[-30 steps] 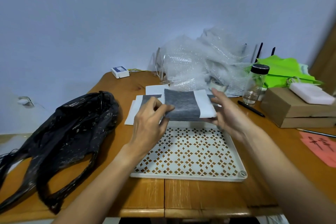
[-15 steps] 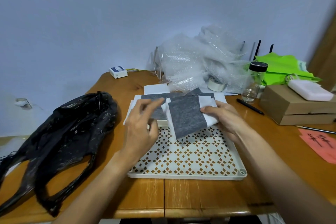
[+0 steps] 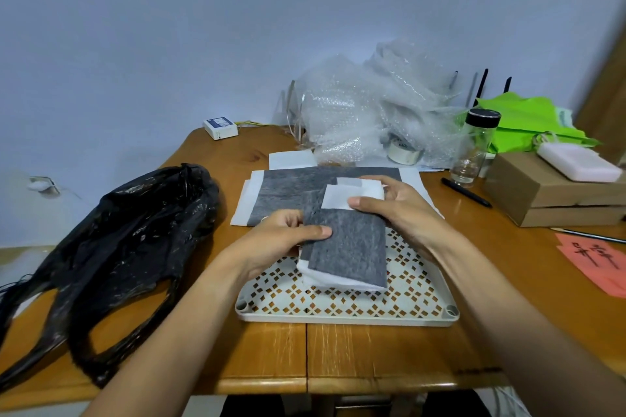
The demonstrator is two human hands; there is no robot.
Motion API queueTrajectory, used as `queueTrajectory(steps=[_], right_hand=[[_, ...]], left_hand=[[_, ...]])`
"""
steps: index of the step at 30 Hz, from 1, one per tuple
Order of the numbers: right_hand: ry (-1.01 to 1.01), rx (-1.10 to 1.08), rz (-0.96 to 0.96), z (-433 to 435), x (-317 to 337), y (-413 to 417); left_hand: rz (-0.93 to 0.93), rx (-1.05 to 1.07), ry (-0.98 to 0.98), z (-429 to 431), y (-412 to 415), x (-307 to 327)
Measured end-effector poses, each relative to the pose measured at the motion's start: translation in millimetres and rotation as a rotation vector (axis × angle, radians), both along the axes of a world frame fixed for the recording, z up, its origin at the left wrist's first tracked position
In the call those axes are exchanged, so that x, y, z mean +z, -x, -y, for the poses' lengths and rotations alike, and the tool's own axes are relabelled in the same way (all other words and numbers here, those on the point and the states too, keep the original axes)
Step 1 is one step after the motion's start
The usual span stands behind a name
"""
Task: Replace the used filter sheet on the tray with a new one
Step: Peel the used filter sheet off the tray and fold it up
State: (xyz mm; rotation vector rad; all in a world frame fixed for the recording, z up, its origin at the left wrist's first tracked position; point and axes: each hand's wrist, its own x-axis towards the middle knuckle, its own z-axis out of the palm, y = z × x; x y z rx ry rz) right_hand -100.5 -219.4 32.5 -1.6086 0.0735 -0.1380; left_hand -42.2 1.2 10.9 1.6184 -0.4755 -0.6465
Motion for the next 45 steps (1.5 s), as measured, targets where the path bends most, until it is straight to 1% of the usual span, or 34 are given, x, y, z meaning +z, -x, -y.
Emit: queueTrajectory(steps=[2, 5, 7, 9, 12, 16, 21, 25, 28, 32, 36, 39, 42, 45], right_hand=[[-0.030, 0.011, -0.025, 1.2, -3.9, 2.5], [0.063, 0.074, -0.077, 1.5, -5.8, 6.2], [0.119, 0.100, -0.070, 0.5, -5.3, 6.8], [0.131, 0.113, -0.041, -0.9, -3.9, 7.0], [0.089, 0.112, -0.006, -1.2, -4.7, 6.2], [0.035, 0.087, 0.005, 0.7, -6.0, 8.1], [0.034, 0.072, 0.000, 1.0, -9.2, 10.0], [0.046, 0.057, 0.013, 1.0, -8.5, 9.9], [-0.029, 0.089, -0.008, 1.9, -8.4, 10.4], [-0.077, 0.167, -0.034, 7.6, -11.1, 9.5], [-0.185, 0.168, -0.013, 8.1, -10.5, 10.2], [-0.197, 0.176, 0.001, 6.9, -10.3, 9.8], [-0.206, 0.159, -0.006, 8.1, -11.2, 8.0], [-0.126, 0.118, -0.006, 8.2, -13.8, 7.4]], left_hand=[[0.017, 0.043, 0.066, 1.9, 0.3, -0.5], [0.043, 0.136, 0.130, 3.1, -2.8, 1.3], [0.033, 0.165, 0.161, 4.0, -4.3, 3.5], [0.022, 0.169, 0.168, 5.4, -5.1, 4.4], [0.007, 0.155, 0.146, 5.8, -5.1, 3.1], [-0.092, 0.130, 0.170, 2.4, -6.5, -0.8], [-0.044, 0.093, 0.115, 1.2, -5.5, -3.5], [-0.035, 0.072, 0.183, 2.1, -3.5, -3.4], [-0.059, 0.064, 0.225, 2.4, -2.8, -2.6], [-0.100, 0.057, 0.274, 0.2, -1.9, -1.5], [-0.166, 0.042, 0.332, 1.4, -1.3, -1.3], [-0.228, 0.057, 0.376, 1.5, -2.3, -3.1], [-0.245, 0.047, 0.386, 2.0, -2.1, -6.0], [-0.291, -0.005, 0.415, 1.5, -2.2, -7.6]])
